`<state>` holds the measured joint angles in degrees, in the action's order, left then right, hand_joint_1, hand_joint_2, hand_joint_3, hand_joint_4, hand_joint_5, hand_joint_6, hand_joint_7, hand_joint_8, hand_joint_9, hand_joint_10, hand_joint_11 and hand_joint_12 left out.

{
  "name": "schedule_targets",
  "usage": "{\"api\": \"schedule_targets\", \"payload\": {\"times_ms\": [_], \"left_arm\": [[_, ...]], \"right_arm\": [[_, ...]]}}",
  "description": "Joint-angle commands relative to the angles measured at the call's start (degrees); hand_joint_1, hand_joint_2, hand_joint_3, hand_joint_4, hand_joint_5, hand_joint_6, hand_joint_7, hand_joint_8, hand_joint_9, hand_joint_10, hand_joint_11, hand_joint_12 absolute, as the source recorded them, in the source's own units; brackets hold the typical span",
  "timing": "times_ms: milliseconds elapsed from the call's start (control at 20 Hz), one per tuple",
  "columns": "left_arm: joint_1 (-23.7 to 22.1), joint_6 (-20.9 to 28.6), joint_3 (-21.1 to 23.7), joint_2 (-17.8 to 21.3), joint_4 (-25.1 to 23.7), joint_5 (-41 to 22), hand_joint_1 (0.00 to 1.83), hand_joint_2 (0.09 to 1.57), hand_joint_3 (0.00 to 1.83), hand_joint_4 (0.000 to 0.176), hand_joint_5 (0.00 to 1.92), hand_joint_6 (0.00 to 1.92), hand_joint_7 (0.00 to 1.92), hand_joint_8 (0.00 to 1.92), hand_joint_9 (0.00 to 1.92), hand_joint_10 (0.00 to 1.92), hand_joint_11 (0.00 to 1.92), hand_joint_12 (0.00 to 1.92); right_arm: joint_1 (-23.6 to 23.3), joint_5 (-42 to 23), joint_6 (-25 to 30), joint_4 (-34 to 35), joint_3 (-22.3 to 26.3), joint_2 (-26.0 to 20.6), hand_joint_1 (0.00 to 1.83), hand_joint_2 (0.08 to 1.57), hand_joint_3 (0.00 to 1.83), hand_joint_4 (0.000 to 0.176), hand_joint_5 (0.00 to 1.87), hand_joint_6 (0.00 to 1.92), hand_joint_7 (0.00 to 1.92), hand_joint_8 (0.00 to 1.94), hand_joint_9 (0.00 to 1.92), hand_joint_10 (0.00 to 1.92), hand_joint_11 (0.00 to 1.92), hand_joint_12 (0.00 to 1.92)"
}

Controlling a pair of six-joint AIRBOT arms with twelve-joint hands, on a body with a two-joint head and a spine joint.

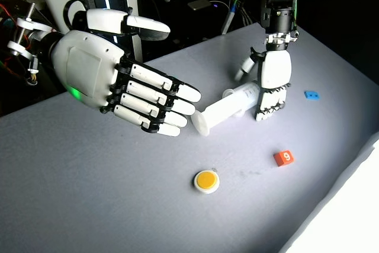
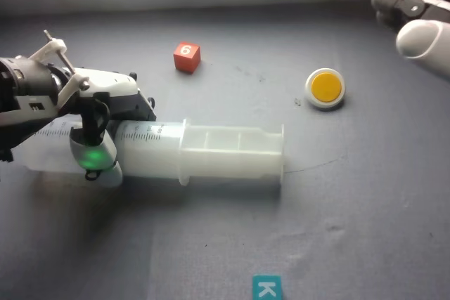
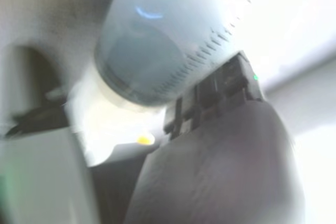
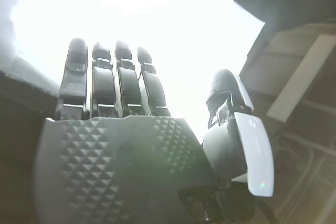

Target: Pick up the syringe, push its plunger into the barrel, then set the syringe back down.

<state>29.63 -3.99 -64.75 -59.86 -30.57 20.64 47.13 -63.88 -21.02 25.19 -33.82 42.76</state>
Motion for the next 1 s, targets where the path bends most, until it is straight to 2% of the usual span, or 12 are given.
{"api": "schedule_targets", "payload": {"times_ms": [0, 50, 200, 350, 400, 450, 500, 550, 650, 750, 800, 950], "left_arm": [[0.33, 0.29, 0.22, -0.74, 1.08, -0.76, 1.26, 1.02, 0.01, 0.0, 1.03, 0.6, 1.3, 0.36, 1.19, 0.19, 0.57, 1.35], [0.5, 0.29, 0.12, -0.87, 1.27, -0.76, 1.27, 1.03, 0.0, 0.0, 1.07, 0.71, 1.31, 0.5, 1.25, 0.25, 0.61, 1.42], [0.52, 0.29, -0.04, -0.9, 1.39, -0.77, 1.28, 1.0, 0.0, 0.0, 1.17, 0.57, 1.34, 0.5, 1.21, 0.57, 0.69, 1.49], [-0.62, 0.29, 0.62, 0.32, 1.16, -0.64, 1.27, 1.02, 0.0, 0.0, 1.11, 0.71, 1.32, 0.49, 1.14, 0.62, 0.63, 1.44], [-1.25, 0.29, 1.04, 0.92, 1.16, -0.62, 1.38, 1.06, 0.0, 0.0, 1.0, 0.92, 1.27, 0.45, 0.97, 1.12, 0.57, 1.45], [-2.22, 0.29, 1.7, 1.76, 1.16, -0.62, 1.38, 1.07, 0.0, 0.0, 0.99, 0.97, 1.2, 0.55, 0.92, 1.19, 0.52, 1.45], [-3.43, 0.29, 2.46, 2.66, 1.16, -0.72, 1.38, 1.07, 0.0, 0.0, 0.99, 0.97, 1.2, 0.55, 0.92, 1.19, 0.52, 1.45], [-4.54, 0.29, 3.33, 3.51, 1.17, -0.98, 1.25, 1.06, 0.0, 0.0, 1.02, 0.93, 1.17, 0.71, 0.96, 0.88, 0.47, 1.52], [-6.45, 0.29, 5.07, 5.41, 1.64, -1.1, 1.24, 1.07, 0.0, 0.0, 1.01, 0.92, 1.16, 0.76, 0.94, 0.89, 0.41, 1.57], [-8.31, 0.3, 6.79, 7.37, 2.3, -1.09, 1.25, 1.07, 0.0, 0.0, 0.99, 0.94, 1.18, 0.74, 0.96, 0.88, 0.44, 1.53], [-9.15, 0.3, 7.37, 8.25, 2.3, -1.01, 1.26, 1.06, 0.0, 0.0, 1.02, 0.85, 1.2, 0.75, 0.98, 0.91, 0.45, 1.56], [-12.32, 0.31, 7.85, 10.08, 2.81, -0.31, 1.25, 1.06, 0.0, 0.0, 1.0, 0.91, 1.19, 0.73, 0.97, 0.88, 0.43, 1.57]], "right_arm": [[-1.07, -6.26, -0.14, -1.39, 0.1, -0.19, 0.0, 1.27, 0.0, 0.0, 0.19, 0.0, 0.21, 0.0, 0.16, 0.01, 0.0, 0.4], [-1.42, -5.77, -0.22, -0.93, 0.1, -0.17, 0.0, 1.27, 0.0, 0.0, 0.21, 0.01, 0.22, 0.01, 0.18, 0.01, 0.0, 0.43], [-1.13, -5.3, -0.24, -0.72, 0.08, -0.15, 0.0, 1.28, 0.0, 0.0, 0.23, 0.01, 0.25, 0.01, 0.21, 0.02, 0.0, 0.5], [-0.93, -5.0, -0.8, -0.72, 0.08, 0.29, 0.0, 1.27, 0.0, 0.0, 0.23, 0.01, 0.27, 0.01, 0.23, 0.02, 0.0, 0.53], [-0.98, -5.04, -0.99, -0.72, 0.08, 0.51, 0.0, 1.27, 0.0, 0.0, 0.19, 0.0, 0.22, 0.0, 0.18, 0.01, 0.0, 0.44], [-1.13, -5.27, -1.08, -0.72, 0.08, 0.91, 0.0, 1.27, 0.0, 0.0, 0.21, 0.0, 0.22, 0.0, 0.17, 0.0, 0.0, 0.43], [-1.33, -5.6, -1.09, -0.71, 0.08, 1.26, 0.0, 1.27, 0.0, 0.0, 0.21, 0.0, 0.22, 0.0, 0.17, 0.0, 0.0, 0.43], [-1.5, -6.22, -1.09, -0.44, 0.08, 1.69, 0.0, 1.27, 0.0, 0.0, 0.2, 0.0, 0.21, 0.0, 0.16, 0.0, 0.0, 0.41], [-1.7, -7.4, -1.1, 0.55, 0.08, 2.51, 0.0, 1.27, 0.0, 0.0, 0.16, 0.0, 0.16, 0.0, 0.11, 0.0, 0.0, 0.3], [-2.08, -7.54, -1.36, 2.45, 0.09, 3.11, 0.0, 1.26, 0.0, 0.0, 0.04, 0.0, 0.01, 0.0, 0.0, 0.0, 0.0, 0.02], [-2.51, -7.58, -1.48, 3.85, 0.09, 3.45, 0.0, 1.25, 0.0, 0.0, 0.01, 0.0, 0.0, 0.0, 0.0, 0.0, 0.0, 0.0], [-4.29, -8.32, -1.58, 8.61, 0.08, 4.84, 0.0, 1.21, 0.0, 0.0, 0.0, 0.0, 0.0, 0.0, 0.0, 0.0, 0.0, 0.0]]}}
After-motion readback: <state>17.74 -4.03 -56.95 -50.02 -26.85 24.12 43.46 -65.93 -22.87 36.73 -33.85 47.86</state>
